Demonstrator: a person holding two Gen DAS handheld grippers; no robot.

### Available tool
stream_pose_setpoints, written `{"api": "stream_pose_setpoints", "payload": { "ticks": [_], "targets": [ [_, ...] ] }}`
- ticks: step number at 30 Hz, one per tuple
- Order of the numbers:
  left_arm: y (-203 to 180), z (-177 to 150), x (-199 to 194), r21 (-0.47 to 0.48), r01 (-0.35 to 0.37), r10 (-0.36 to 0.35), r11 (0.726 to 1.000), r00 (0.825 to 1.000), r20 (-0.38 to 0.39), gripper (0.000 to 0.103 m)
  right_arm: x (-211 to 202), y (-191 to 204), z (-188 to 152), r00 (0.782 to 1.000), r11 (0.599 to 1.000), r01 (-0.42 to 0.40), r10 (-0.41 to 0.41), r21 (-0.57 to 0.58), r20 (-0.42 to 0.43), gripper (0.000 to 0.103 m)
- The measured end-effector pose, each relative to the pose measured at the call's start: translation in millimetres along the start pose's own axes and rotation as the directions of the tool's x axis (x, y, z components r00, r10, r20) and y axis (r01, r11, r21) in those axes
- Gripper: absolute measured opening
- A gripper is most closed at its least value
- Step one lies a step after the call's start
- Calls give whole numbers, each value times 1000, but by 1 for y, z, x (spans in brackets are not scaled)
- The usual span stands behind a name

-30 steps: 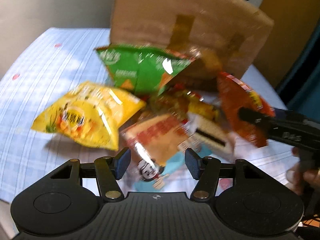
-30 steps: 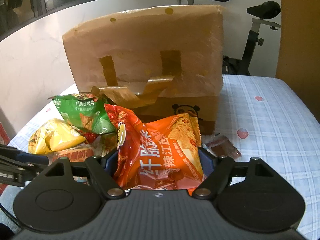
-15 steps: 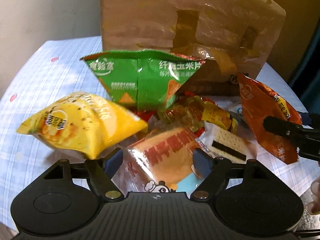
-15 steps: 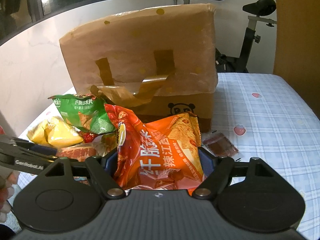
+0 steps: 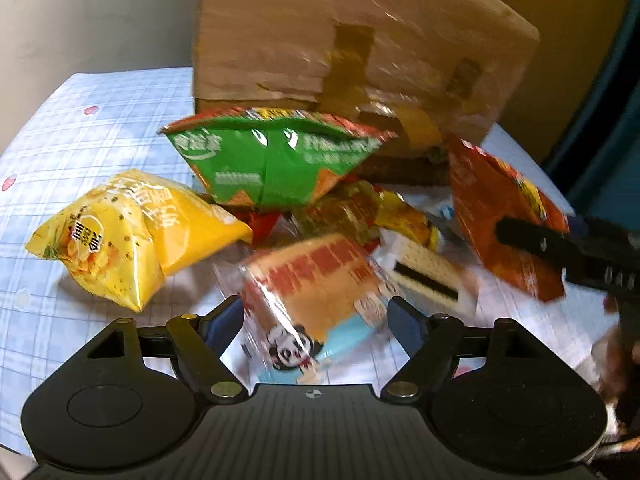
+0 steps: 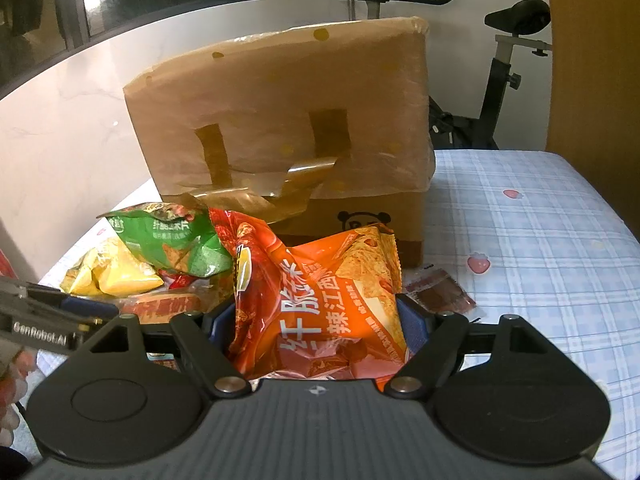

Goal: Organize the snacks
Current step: 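Grasp the wrapped bread pastry with the left gripper while the right holds the orange bag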

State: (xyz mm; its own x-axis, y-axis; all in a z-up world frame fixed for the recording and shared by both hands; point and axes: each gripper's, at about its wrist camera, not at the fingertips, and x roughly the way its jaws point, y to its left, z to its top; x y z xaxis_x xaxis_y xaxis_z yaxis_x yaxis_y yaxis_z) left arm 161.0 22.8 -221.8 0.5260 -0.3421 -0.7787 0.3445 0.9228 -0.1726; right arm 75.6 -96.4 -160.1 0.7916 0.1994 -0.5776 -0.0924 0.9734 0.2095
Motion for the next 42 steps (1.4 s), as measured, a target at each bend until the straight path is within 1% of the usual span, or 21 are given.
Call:
{"api": "stream_pose_setpoints", "payload": {
  "ticks": [5, 9, 15, 16, 18, 21, 24, 27, 28, 30, 32, 35, 38, 40, 42],
  "targets": [
    [-7, -5, 4, 89, -53, 55, 995, 998, -21, 82, -2, 0, 0, 1000, 1000, 1, -1, 0, 2, 80],
    [-11, -4, 17, 140, -86, 90, 986, 996, -24, 84, -1, -1, -1, 1000, 1000, 1, -1, 7, -2, 80],
    [-27, 9, 32, 247, -151, 151, 957, 988, 19, 85, -1, -1, -1, 1000, 1000, -3, 3, 4, -6, 80],
    [-28, 12, 34, 265, -152, 152, 952, 988, 23, 86, -1, -1, -1, 1000, 1000, -2, 2, 5, -7, 80],
    [-32, 16, 39, 294, -158, 158, 943, 987, 23, 91, -1, -2, -1, 1000, 1000, 0, 0, 7, -9, 80],
    [-36, 21, 46, 343, -153, 160, 927, 987, 9, 91, 0, -3, -2, 1000, 1000, 7, -7, 15, -12, 80],
    [-35, 21, 44, 364, -124, 131, 923, 991, 7, 91, 1, -6, -3, 1000, 1000, 12, -12, 24, -15, 80],
    [-22, 21, 31, 359, -47, 43, 932, 999, 18, 91, 1, -7, -3, 1000, 1000, 13, -12, 29, -18, 80],
    [-16, 20, 27, 349, -17, 12, 937, 1000, 14, 91, 2, -7, -3, 1000, 999, 12, -12, 29, -19, 80],
    [-7, 20, 23, 339, 28, -28, 941, 1000, -4, 91, 4, -7, -4, 1000, 1000, 10, -9, 30, -24, 80],
    [-7, 21, 20, 345, 30, -37, 938, 999, 15, 91, 6, -6, -3, 1000, 1000, 6, -5, 31, -28, 80],
    [-13, 28, 19, 378, 17, -35, 926, 999, 40, 91, 9, -4, -4, 999, 1000, 1, 0, 26, -34, 80],
    [-19, 34, 26, 430, 15, -36, 903, 998, 42, 91, 9, -4, -4, 999, 1000, 5, -4, 25, -37, 80],
    [-23, 37, 33, 463, 37, -55, 885, 998, 25, 91, 9, -5, -4, 999, 1000, 11, -10, 26, -39, 80],
    [-22, 38, 44, 481, 71, -72, 874, 997, -16, 91, 9, -6, -4, 999, 999, 17, -16, 28, -41, 80]
  ]
}}
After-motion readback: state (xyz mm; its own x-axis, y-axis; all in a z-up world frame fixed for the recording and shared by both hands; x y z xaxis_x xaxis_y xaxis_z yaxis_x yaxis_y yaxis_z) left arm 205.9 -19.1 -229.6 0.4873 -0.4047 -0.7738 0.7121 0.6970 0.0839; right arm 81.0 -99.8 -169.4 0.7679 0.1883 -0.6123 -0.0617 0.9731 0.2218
